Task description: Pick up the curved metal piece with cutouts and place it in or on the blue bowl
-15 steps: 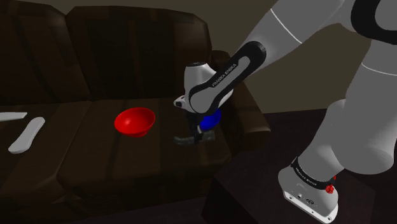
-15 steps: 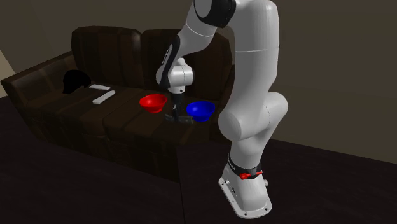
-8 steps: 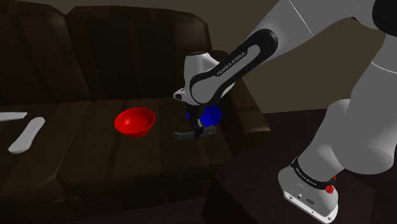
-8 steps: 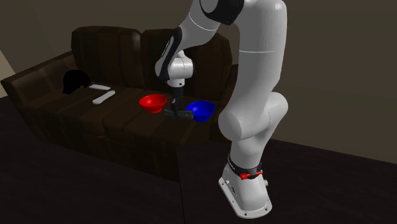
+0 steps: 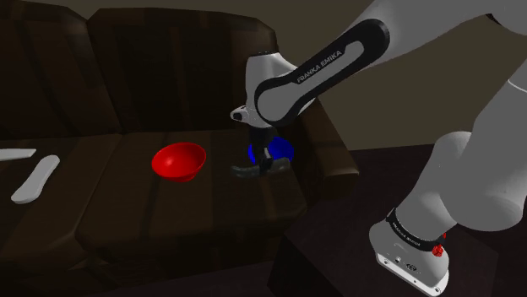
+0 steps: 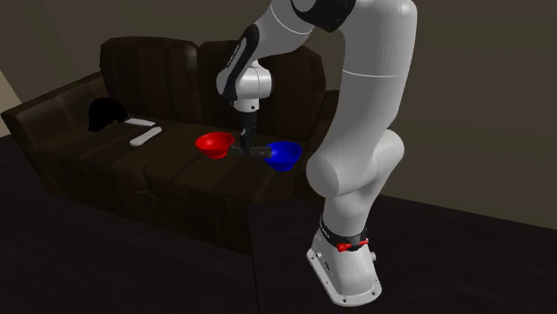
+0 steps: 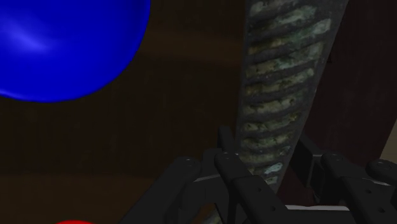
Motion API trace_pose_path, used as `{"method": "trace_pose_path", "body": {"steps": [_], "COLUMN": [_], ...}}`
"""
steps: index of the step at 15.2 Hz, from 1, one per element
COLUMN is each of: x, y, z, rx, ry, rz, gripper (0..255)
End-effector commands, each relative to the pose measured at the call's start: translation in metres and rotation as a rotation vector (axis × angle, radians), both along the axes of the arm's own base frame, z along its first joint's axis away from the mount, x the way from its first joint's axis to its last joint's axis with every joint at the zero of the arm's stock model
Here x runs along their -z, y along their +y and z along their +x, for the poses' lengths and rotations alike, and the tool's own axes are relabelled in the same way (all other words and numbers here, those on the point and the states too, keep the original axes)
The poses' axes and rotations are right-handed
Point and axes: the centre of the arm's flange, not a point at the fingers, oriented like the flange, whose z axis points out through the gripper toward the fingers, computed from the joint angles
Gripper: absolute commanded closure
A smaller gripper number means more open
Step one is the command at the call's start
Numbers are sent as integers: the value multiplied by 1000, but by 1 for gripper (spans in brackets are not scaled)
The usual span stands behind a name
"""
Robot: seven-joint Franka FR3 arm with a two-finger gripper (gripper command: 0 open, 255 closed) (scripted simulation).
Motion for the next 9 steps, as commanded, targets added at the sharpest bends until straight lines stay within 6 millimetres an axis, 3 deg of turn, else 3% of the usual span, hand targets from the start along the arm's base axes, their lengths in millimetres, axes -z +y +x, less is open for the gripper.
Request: {"method": "trace_pose_path", "body": {"steps": [1, 3, 9], "x": [-12, -17, -21], "y": [1, 1, -67], "z": [1, 1, 40], "rx": [0, 0, 0], "ry": [0, 0, 0], "rz": [0, 0, 0], "gripper": [255, 255, 255]}}
